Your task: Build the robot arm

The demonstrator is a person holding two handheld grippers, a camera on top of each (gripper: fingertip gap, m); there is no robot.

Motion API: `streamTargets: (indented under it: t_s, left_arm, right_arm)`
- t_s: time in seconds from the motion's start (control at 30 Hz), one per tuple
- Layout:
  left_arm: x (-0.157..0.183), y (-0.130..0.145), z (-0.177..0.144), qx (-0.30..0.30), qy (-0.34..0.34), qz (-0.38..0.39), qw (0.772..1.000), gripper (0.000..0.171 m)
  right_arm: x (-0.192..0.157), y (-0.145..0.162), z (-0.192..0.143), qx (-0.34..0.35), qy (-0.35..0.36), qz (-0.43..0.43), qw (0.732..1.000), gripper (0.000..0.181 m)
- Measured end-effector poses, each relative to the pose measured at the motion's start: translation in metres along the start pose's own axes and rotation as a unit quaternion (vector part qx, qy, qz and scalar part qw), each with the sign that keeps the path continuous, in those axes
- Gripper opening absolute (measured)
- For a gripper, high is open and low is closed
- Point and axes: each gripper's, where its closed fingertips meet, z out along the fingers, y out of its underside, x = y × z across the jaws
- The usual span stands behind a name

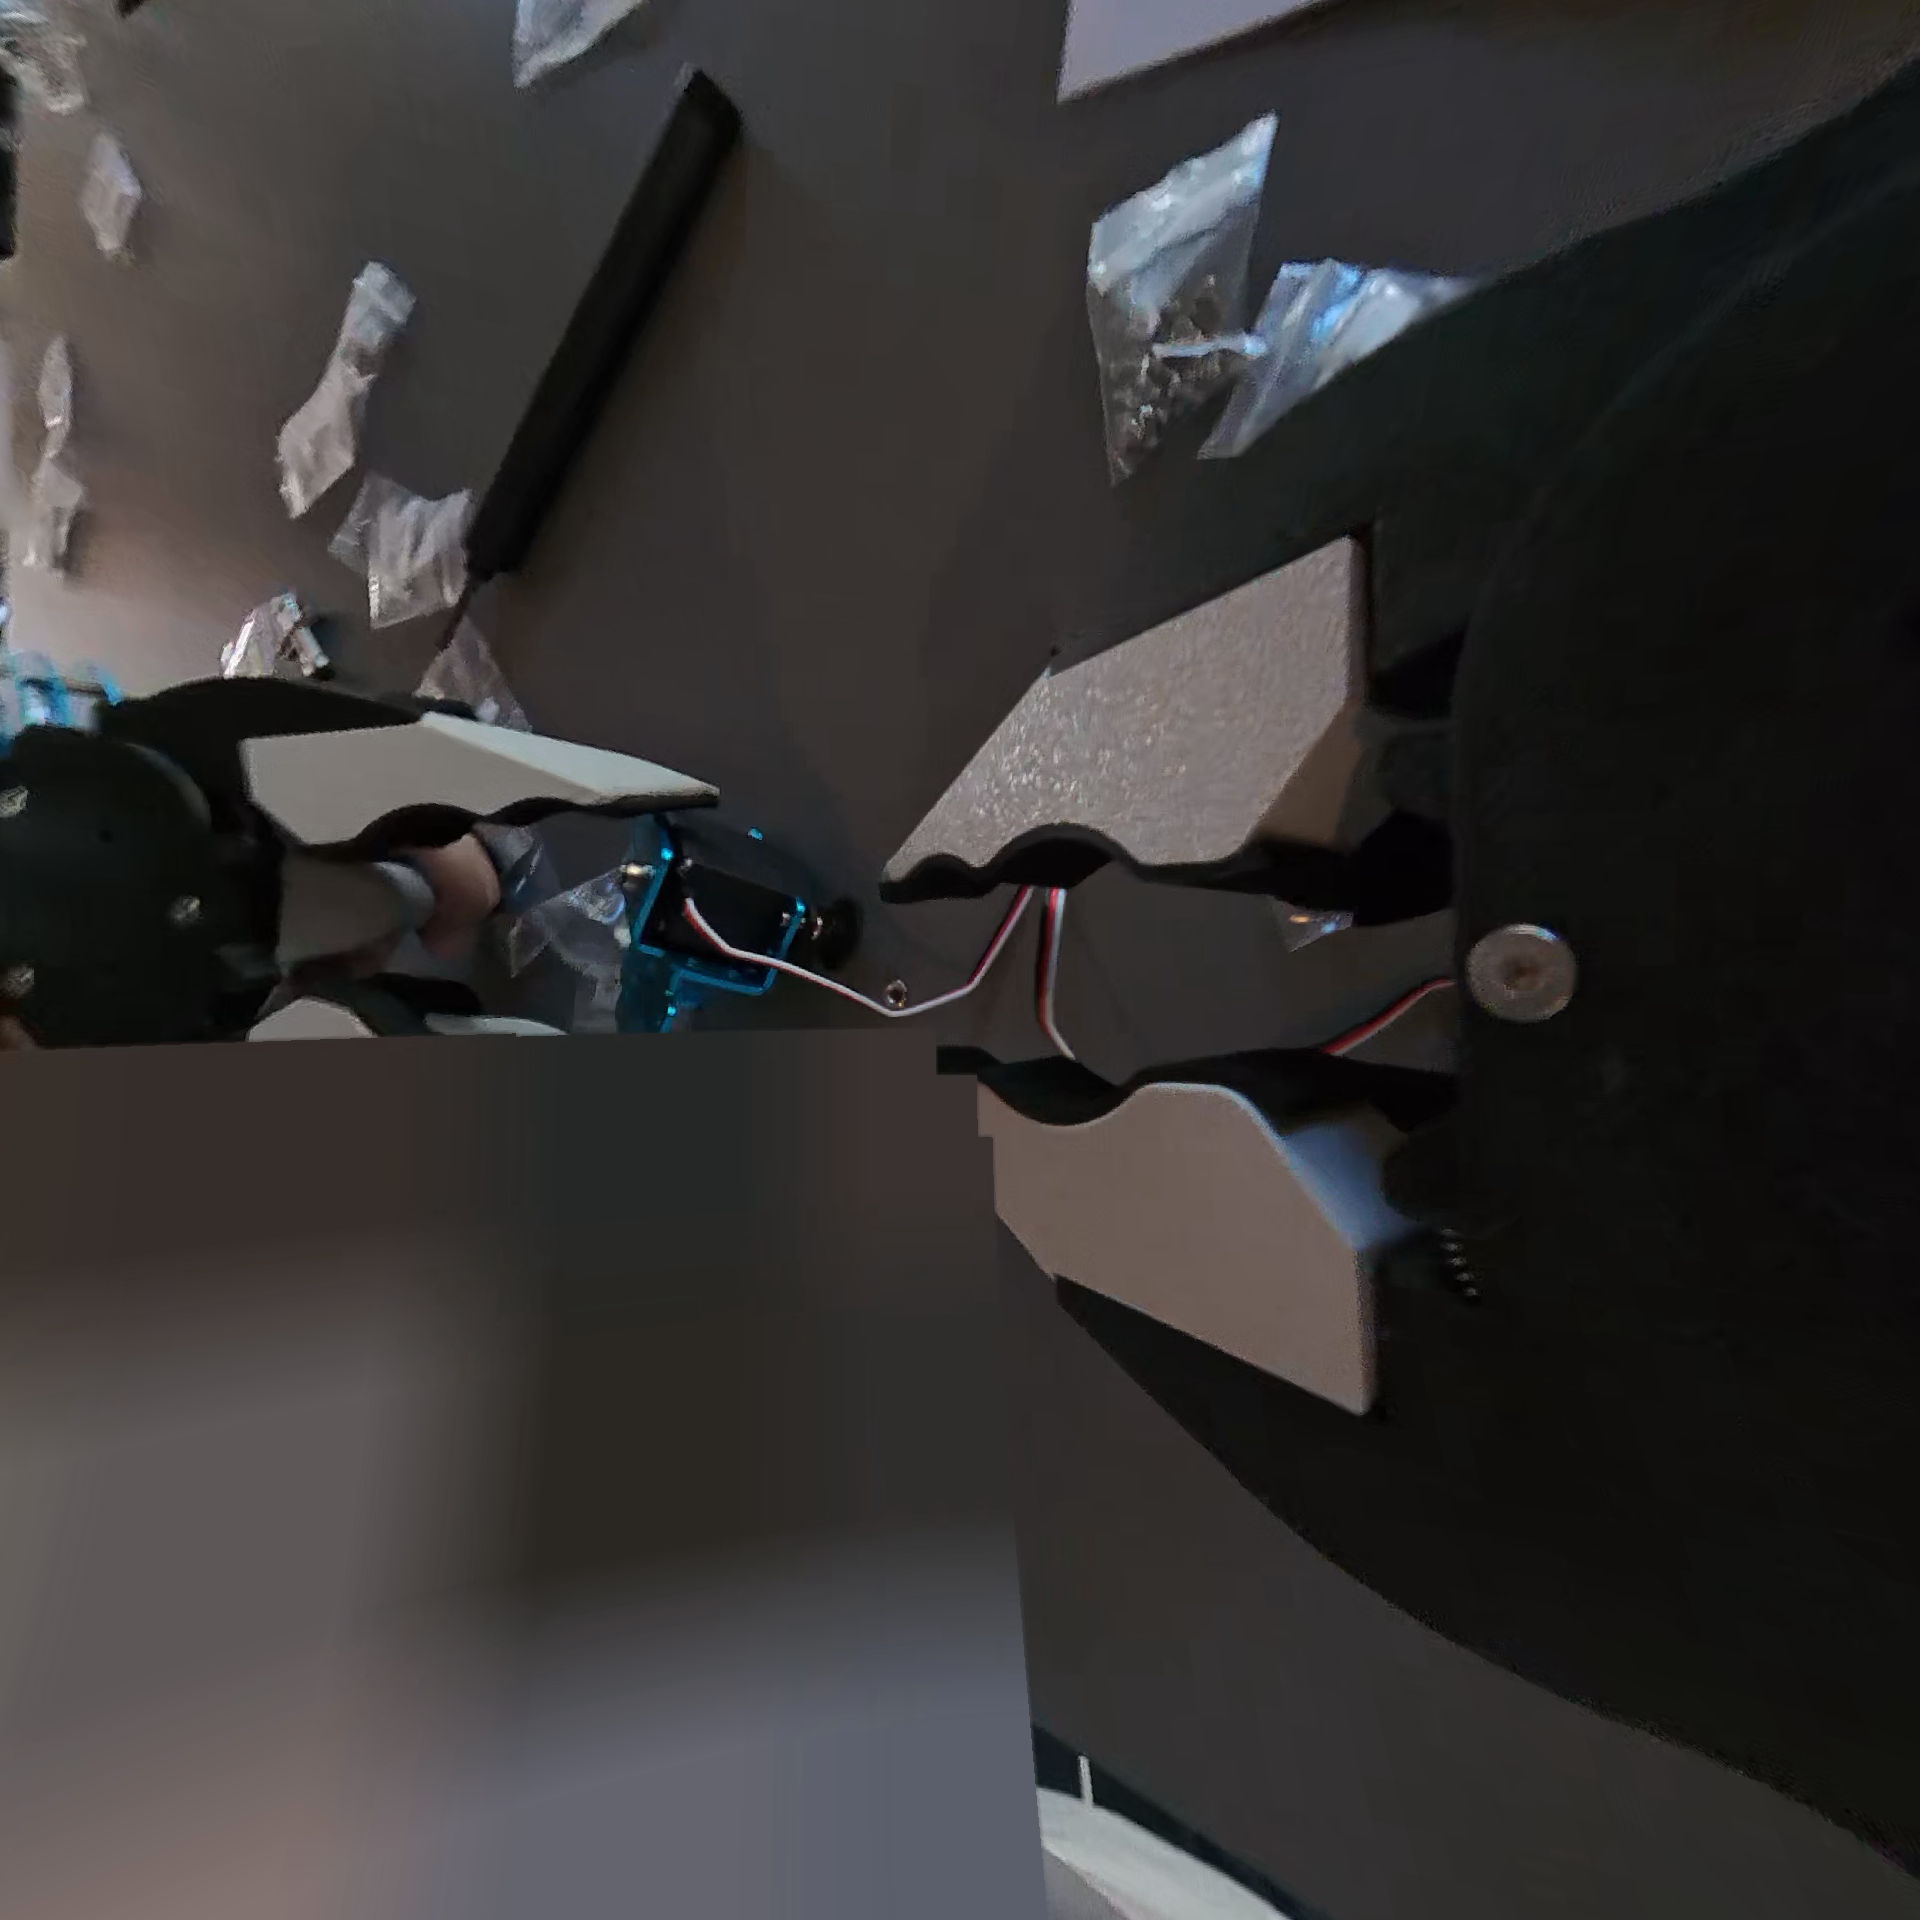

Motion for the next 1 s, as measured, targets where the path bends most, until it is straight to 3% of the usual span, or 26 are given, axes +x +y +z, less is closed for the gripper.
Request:
streamTargets:
  t_s: [0.17,0.3,0.57,1.0]
  left_arm:
    - [-0.005,0.006,-0.01,-0.009,-0.021,-0.006,1.0,0.075]
    - [-0.006,0.007,-0.01,-0.011,-0.027,-0.009,1.0,0.075]
    - [-0.006,0.006,-0.01,-0.01,-0.029,-0.011,0.999,0.075]
    - [-0.006,0.006,-0.009,-0.006,-0.029,-0.013,0.999,0.075]
  right_arm:
    - [-0.027,0.0,0.029,-0.013,0.003,0.04,0.999,0.017]
    - [-0.012,0.024,0.045,-0.061,0.092,0.064,0.992,0.013]
    - [-0.004,0.031,0.05,-0.085,0.103,0.083,0.988,0.015]
    - [-0.004,0.03,0.053,-0.098,0.13,0.03,0.986,0.008]
